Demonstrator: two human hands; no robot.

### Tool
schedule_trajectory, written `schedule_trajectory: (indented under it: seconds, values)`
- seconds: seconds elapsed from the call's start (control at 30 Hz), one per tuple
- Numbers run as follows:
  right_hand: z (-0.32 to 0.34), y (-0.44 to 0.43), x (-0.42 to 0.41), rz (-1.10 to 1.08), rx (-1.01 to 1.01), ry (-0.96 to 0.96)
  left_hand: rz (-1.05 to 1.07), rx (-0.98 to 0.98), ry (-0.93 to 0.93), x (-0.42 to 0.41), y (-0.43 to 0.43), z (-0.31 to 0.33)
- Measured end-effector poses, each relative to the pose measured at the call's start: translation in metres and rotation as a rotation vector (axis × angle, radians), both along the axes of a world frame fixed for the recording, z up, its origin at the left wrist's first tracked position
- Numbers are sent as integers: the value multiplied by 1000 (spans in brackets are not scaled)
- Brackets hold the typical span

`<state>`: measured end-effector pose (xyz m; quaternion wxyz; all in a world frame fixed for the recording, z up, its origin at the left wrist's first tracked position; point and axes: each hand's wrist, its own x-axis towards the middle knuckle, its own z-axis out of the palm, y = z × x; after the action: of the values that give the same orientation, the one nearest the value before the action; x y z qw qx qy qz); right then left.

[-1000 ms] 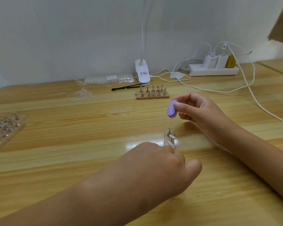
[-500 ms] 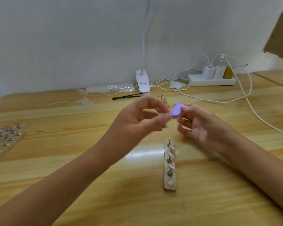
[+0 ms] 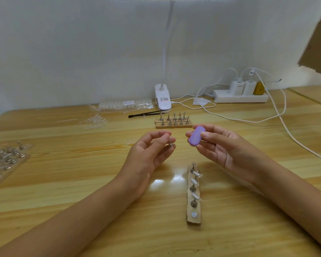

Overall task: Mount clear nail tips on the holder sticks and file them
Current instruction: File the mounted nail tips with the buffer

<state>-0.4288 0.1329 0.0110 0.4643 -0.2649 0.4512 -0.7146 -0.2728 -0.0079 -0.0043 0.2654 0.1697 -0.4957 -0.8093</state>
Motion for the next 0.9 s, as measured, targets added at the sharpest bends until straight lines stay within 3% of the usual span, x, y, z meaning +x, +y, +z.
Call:
schedule_trajectory:
  seconds: [0.17, 0.5, 0.67, 0.9]
  values:
    - [-1, 0, 1, 44, -19, -8, -19, -77, -2, -2, 2, -3]
    - [-1, 0, 5, 59, -24, -1, -144, 84, 47, -5, 1, -6]
    - [-3, -3, 12, 0, 107, 201, -131, 101, 33, -6, 0, -5]
    - [-3, -1, 20, -17, 73, 420, -144, 16, 37, -7, 5, -7]
